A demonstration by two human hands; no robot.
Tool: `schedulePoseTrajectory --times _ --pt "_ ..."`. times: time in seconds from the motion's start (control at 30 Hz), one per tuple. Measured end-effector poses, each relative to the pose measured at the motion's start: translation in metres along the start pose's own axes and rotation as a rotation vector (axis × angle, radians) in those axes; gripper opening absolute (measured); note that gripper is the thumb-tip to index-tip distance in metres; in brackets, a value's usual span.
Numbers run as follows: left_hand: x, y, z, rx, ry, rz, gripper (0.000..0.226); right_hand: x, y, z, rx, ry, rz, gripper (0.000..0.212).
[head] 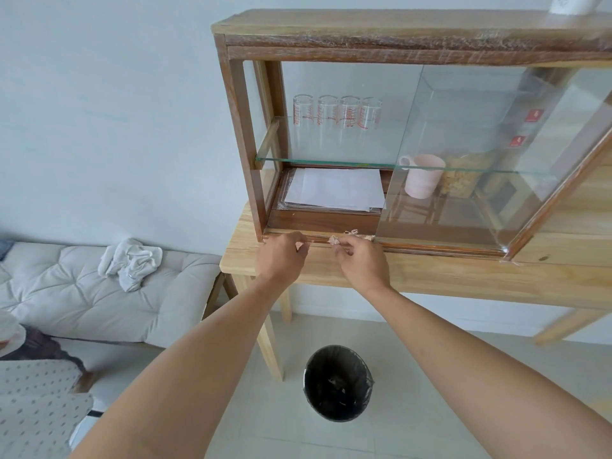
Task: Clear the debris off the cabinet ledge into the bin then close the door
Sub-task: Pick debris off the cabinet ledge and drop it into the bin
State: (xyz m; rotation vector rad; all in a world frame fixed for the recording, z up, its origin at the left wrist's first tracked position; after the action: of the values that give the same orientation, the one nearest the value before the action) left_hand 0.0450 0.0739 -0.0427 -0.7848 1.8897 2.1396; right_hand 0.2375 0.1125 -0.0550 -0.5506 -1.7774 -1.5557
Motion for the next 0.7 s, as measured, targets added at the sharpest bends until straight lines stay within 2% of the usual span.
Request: schedulePoseTrajectory --times 0.3,0.7 --pt "0.015 -0.013 -0.061 0.134 -0.051 -0.064 0.023 -0.029 -0.011 -0.069 0.055 -0.013 -0.005 0.028" --pt "0.031 -0.105 -0.112 0.333 -0.022 -0.109 0.023 -0.131 -0.052 -0.113 0.173 -0.191 -0.139 0.036"
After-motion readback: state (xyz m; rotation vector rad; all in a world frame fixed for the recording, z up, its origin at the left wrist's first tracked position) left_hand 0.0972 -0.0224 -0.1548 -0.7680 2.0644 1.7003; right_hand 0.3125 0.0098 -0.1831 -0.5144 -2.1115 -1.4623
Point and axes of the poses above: each hand's wrist, its own z-axis towards the middle knuckle, its own y-axis out of the back of the hand, x = y × z, the point moved 6 cm from there along z, towards the middle knuckle, and after that the axes turned 9 degrees about x, right-handed, at the moved point
